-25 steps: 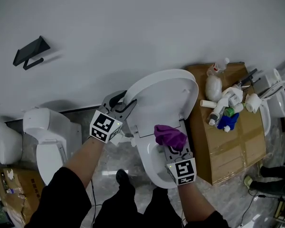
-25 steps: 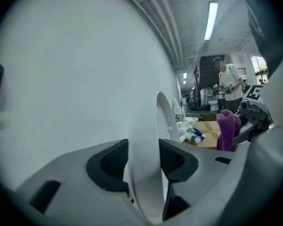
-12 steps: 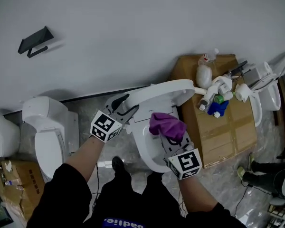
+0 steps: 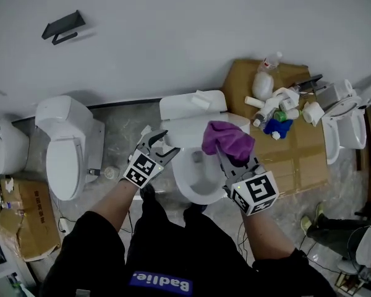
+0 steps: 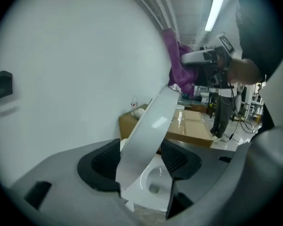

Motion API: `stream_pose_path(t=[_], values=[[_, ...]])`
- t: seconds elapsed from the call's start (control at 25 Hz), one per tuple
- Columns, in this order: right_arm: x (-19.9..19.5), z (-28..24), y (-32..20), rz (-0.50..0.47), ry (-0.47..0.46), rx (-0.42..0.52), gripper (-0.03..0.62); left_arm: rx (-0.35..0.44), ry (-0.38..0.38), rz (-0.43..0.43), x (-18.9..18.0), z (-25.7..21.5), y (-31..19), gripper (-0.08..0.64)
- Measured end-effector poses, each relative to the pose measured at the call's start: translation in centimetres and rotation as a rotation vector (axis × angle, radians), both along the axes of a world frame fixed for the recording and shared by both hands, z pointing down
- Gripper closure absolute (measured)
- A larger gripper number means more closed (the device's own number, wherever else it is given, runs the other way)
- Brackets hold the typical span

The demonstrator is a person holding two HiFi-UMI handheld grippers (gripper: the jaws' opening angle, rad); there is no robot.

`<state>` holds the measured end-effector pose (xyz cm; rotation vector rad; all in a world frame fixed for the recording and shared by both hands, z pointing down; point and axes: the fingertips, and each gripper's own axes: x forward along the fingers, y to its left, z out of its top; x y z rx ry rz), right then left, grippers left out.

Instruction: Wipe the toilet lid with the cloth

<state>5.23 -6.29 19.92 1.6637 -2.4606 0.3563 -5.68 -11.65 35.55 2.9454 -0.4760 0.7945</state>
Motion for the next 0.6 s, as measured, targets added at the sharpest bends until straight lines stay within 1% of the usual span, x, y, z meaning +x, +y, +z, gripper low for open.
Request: stream_pose_path(t=[0.16, 0.24, 0.28, 0.4, 0.48, 0.6], values=[[0.8, 0.7, 1.1, -0.045, 0.016, -0.017, 0.537, 0.017, -0.106, 0.009, -1.0, 2.9, 4.6, 0.297], [0.9, 2.3, 1.6, -0.052, 0.025, -0.044, 0.537, 0.01, -0.125, 0.017, -1.3, 3.8, 6.6, 0.29], [0.9, 3.4, 1.8, -0.054, 0.027, -0.064, 0.537, 0.0, -0.117, 0.016, -1.4, 4.0, 7.3, 0.285], [0.4, 7.0, 3.0, -0.059, 0.018, -0.131, 0.537, -0.058, -0.054, -0.016, -2.6, 3.6, 8.7, 0.285], [0.1, 8.8, 4.2, -0.054, 0.005, -0.151, 0.537, -0.1, -0.004, -0.054, -3.8, 3.4, 9.4, 0.285], [0.1, 10.4, 5.5, -0.033, 0.019, -0.181, 0.537, -0.133, 0.084, -0.12, -4.7, 2.3, 9.3, 0.293]])
